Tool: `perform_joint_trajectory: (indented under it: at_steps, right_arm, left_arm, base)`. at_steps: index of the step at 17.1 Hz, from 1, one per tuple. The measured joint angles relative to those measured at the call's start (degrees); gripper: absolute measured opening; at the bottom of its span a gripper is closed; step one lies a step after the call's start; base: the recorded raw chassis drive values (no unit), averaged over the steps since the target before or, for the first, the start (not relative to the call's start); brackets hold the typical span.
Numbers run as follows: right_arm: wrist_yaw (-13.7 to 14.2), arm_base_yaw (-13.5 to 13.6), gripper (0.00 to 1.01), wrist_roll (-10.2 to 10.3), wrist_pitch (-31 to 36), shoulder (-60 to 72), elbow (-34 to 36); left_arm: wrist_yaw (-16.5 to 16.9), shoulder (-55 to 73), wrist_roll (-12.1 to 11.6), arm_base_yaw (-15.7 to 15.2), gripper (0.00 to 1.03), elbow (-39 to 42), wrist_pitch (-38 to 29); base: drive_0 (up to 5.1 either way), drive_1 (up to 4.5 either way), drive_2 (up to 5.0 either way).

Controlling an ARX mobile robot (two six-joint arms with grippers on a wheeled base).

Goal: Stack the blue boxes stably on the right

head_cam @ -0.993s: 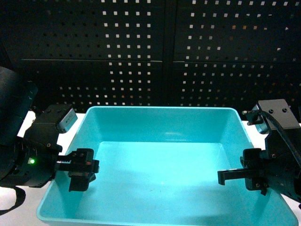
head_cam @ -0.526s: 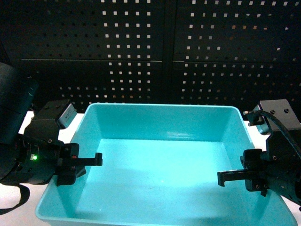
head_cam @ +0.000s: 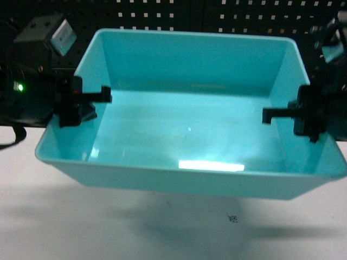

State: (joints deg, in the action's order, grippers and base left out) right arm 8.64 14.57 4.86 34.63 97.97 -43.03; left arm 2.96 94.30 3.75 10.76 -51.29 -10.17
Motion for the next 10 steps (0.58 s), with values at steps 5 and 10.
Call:
perform_joint_trajectory:
  at_steps: [5,10]
  right_arm:
    - [-1.25,-1.14,0.07,-1.81,-3.15,-5.51,-6.14]
    - [-1.03,-1.18,0.07,-2.99,-2.03,-6.71,-6.34]
  left_arm:
    - [-0.11,-4.79,-0.04,0.94,0.05,-5.14,2.25]
    - [-1.68,-5.79,-0.68,1.4,0.05,-2.05,-3.61]
  base:
    - [0.0,0.0,0.0]
    - [0.0,0.0,0.0]
